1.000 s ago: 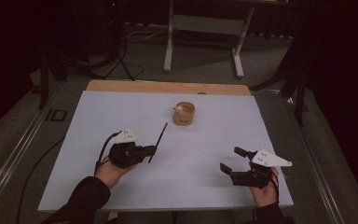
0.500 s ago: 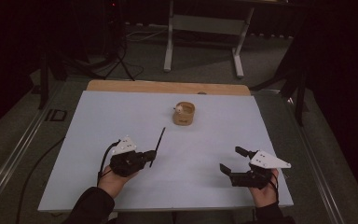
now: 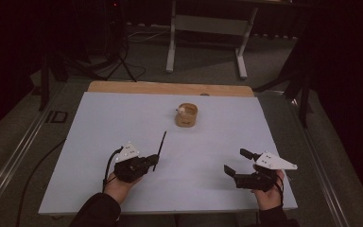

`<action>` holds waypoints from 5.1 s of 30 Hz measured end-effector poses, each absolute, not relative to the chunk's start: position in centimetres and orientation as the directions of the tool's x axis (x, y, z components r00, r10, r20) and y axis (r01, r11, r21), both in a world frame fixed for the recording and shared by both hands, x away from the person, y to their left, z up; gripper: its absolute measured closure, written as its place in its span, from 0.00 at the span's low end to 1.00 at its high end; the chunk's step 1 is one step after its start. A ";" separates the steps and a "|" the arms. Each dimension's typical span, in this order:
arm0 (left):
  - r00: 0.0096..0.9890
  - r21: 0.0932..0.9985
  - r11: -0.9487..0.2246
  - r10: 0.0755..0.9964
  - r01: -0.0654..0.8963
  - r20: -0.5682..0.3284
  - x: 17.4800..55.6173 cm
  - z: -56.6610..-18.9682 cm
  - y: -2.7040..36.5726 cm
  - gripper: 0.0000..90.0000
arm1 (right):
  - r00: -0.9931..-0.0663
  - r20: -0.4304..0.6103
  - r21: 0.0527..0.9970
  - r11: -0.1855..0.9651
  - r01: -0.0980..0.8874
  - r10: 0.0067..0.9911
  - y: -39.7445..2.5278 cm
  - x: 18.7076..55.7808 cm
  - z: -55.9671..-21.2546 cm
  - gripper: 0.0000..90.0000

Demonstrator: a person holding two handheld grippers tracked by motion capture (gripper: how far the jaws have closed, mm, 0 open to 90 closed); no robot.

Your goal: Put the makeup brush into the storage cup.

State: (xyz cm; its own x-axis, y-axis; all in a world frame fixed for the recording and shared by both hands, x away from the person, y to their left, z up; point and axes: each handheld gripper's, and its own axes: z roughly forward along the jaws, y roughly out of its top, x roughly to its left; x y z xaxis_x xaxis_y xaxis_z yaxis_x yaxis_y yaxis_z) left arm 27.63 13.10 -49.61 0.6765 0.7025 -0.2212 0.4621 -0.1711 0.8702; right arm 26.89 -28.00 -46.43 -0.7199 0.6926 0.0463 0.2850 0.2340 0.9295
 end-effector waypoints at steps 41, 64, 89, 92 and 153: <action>0.672 0.860 -0.188 0.709 0.474 -0.215 28.4 -49.2 13.4 0.95 | -0.685 -0.065 0.920 0.309 0.239 0.726 -24.0 26.4 -39.9 0.10; 0.658 0.865 -0.175 0.723 0.470 -0.211 28.5 -49.5 13.2 0.95 | -0.650 -0.029 0.931 0.257 0.259 0.759 -16.0 27.3 -38.6 0.11; 0.651 0.879 -0.137 0.725 0.457 -0.225 28.5 -49.5 13.2 0.95 | -0.609 0.144 0.920 0.122 0.373 0.780 -9.8 28.0 -39.5 0.18; 0.653 0.880 -0.138 0.723 0.455 -0.224 28.5 -49.5 13.2 0.95 | -0.599 0.166 0.914 0.106 0.391 0.783 -9.0 28.1 -39.8 0.21; 0.661 0.880 -0.120 0.708 0.460 -0.248 28.3 -49.5 13.0 0.96 | -0.485 0.308 0.798 0.054 0.600 0.819 -4.7 31.1 -41.9 0.95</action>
State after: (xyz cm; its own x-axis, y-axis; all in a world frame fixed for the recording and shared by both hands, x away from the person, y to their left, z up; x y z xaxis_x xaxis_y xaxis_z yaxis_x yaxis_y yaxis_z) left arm 28.26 12.99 -49.54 0.6607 0.7084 -0.2482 0.4597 -0.1205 0.8799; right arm 31.05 -4.73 -41.91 -0.4845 0.8187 0.3082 0.5996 0.0543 0.7984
